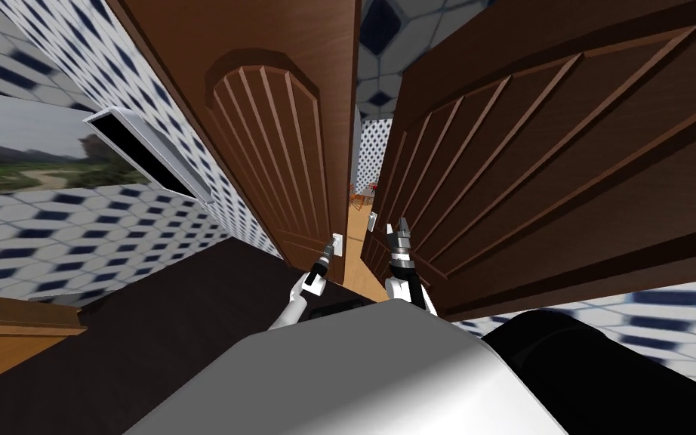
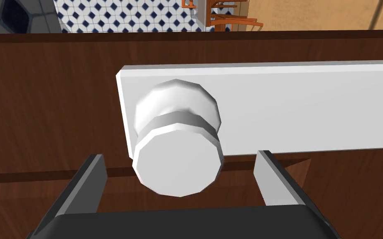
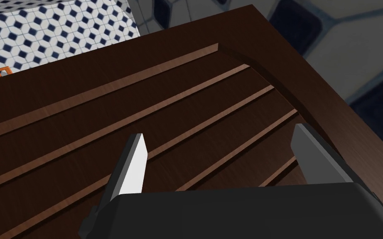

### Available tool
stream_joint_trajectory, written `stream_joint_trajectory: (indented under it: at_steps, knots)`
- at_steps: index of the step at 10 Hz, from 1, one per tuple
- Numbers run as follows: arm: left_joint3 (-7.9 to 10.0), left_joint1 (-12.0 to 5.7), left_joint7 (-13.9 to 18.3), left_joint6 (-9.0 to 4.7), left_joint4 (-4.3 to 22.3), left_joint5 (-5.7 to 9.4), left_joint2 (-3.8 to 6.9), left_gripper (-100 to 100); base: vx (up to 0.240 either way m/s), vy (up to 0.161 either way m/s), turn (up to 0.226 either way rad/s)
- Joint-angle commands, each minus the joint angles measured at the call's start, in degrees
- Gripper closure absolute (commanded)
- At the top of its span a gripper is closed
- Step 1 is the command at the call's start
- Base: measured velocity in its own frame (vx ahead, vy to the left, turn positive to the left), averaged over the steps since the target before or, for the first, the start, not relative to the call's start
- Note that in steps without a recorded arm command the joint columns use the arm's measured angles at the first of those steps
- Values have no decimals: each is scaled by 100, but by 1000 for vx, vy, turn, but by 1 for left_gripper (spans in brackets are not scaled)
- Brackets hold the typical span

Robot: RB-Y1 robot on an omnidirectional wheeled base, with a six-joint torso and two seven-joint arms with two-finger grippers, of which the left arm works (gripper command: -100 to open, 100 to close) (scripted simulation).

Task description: Push the door open

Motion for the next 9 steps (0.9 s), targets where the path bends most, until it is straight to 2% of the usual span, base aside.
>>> stream_joint_trajectory:
  at_steps: [1, 2, 3, 8, 9]
  knots:
    - [27, -21, -6, -17, 33, -2, -78, -100, 140, -80, -25]
    - [18, -15, -6, -19, 32, -2, -50, -100, 58, -39, 3]
    - [18, -15, -6, -19, 32, -2, -50, 100, -4, 7, 5]
    - [18, -15, -6, -19, 32, -2, -50, 100, -12, 8, -2]
    - [192, -33, -33, -33, 107, -4, 1, 100, -1, -13, -157]
